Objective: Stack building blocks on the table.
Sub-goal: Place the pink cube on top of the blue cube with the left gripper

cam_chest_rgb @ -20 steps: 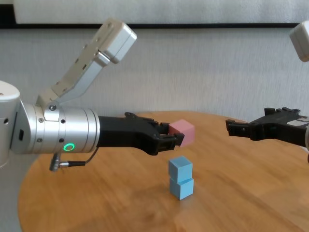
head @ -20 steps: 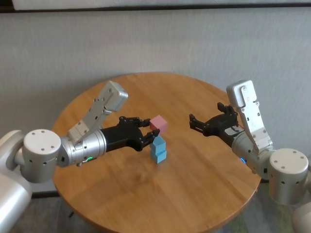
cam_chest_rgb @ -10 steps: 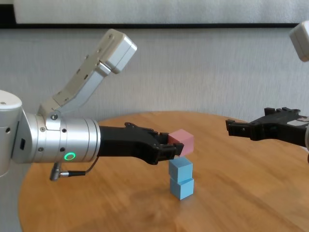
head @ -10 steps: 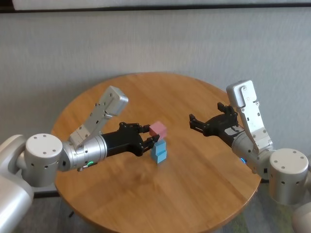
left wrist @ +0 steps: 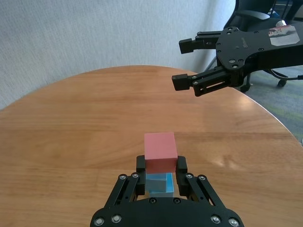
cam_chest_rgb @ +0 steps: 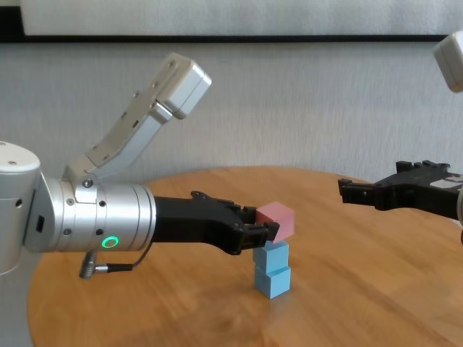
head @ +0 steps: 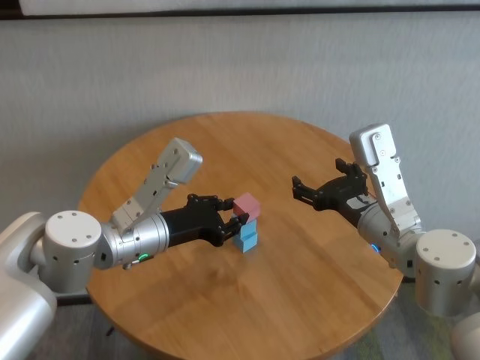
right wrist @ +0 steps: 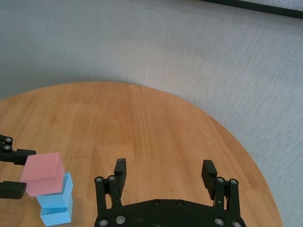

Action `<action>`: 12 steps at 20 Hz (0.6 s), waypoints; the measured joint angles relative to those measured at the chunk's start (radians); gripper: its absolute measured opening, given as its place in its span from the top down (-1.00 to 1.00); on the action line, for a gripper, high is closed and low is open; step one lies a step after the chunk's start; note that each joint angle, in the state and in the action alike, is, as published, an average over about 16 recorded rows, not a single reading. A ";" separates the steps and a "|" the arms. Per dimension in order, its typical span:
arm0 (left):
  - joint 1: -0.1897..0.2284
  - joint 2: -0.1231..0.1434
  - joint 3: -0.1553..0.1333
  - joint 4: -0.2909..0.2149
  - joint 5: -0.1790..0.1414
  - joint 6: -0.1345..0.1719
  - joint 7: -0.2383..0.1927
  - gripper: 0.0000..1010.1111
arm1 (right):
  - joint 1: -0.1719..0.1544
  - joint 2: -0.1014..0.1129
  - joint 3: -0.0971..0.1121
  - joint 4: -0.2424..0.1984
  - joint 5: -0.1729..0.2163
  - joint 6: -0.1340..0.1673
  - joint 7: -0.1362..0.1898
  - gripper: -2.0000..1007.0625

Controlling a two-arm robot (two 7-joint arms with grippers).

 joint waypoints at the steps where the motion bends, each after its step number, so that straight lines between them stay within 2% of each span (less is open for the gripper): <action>1: 0.000 -0.001 0.001 0.001 0.000 0.000 0.000 0.24 | 0.000 0.000 0.000 0.000 0.000 0.000 0.000 -1.00; 12: 0.002 -0.008 0.008 0.000 0.002 0.002 0.003 0.24 | 0.000 0.000 0.000 0.000 0.000 0.000 0.000 -1.00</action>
